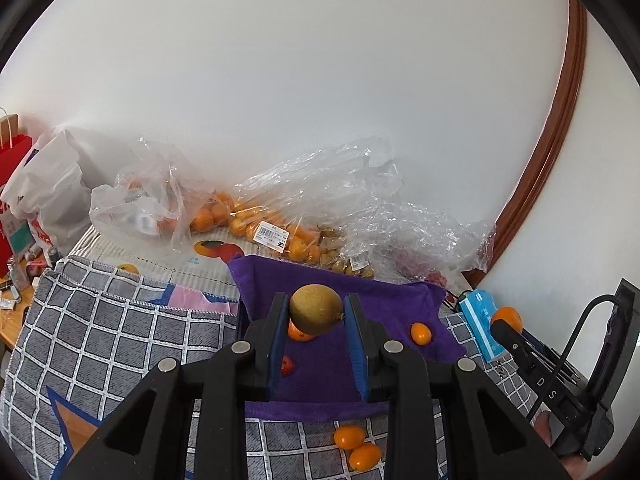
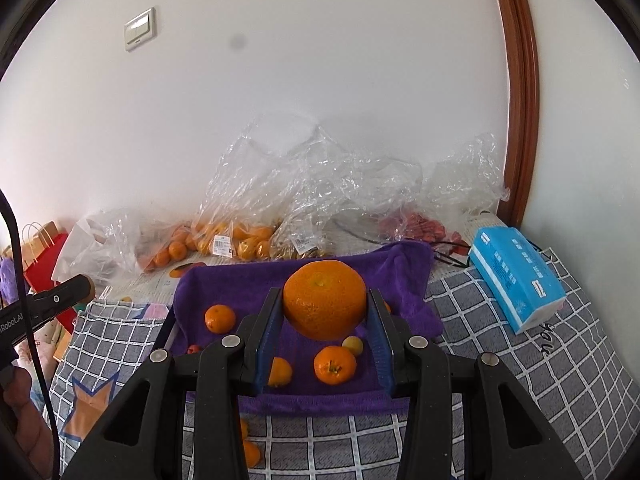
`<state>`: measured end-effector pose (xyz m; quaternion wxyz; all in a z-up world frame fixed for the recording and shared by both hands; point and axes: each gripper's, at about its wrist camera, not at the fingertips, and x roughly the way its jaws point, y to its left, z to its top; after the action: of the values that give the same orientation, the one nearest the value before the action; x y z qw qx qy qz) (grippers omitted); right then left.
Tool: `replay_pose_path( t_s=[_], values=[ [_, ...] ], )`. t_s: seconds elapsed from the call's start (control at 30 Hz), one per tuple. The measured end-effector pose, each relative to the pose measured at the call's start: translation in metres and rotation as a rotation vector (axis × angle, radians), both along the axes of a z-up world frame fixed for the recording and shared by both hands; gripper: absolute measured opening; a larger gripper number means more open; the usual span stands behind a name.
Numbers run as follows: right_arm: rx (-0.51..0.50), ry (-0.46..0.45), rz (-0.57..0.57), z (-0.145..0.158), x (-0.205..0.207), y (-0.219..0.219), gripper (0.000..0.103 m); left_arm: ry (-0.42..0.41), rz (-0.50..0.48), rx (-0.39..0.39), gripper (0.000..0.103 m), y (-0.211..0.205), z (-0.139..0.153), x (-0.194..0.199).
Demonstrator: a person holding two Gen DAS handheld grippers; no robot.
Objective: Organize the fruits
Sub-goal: 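Lower the orange and yellow-green fruit over the towel with both tools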
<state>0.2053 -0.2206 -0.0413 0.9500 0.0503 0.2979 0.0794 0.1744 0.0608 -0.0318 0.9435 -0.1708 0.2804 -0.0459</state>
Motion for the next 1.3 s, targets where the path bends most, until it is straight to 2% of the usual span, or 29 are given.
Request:
replay_pose_path(
  t_s=[0.47, 0.87, 0.97, 1.17, 1.3],
  values=[
    [-0.011, 0.007, -0.033, -0.013, 0.035, -0.011, 0.041, 0.041, 0.015, 0.017, 0.027, 0.008, -0.018, 0.039],
    [-0.044, 0.016, -0.050, -0.022, 0.063, -0.026, 0.041, 0.139, 0.053, -0.008, 0.027, 0.039, -0.055, 0.062],
    [-0.029, 0.043, -0.051, -0.035, 0.069, -0.029, 0.041, 0.151, 0.035, -0.019, 0.027, 0.033, -0.062, 0.066],
    [-0.023, 0.135, -0.044, -0.079, 0.076, -0.031, 0.041, 0.210, -0.018, 0.019, 0.027, 0.006, -0.082, 0.082],
    [-0.048, 0.156, -0.042, -0.092, 0.081, -0.033, 0.041, 0.247, -0.039, 0.017, 0.027, -0.003, -0.095, 0.092]
  ],
)
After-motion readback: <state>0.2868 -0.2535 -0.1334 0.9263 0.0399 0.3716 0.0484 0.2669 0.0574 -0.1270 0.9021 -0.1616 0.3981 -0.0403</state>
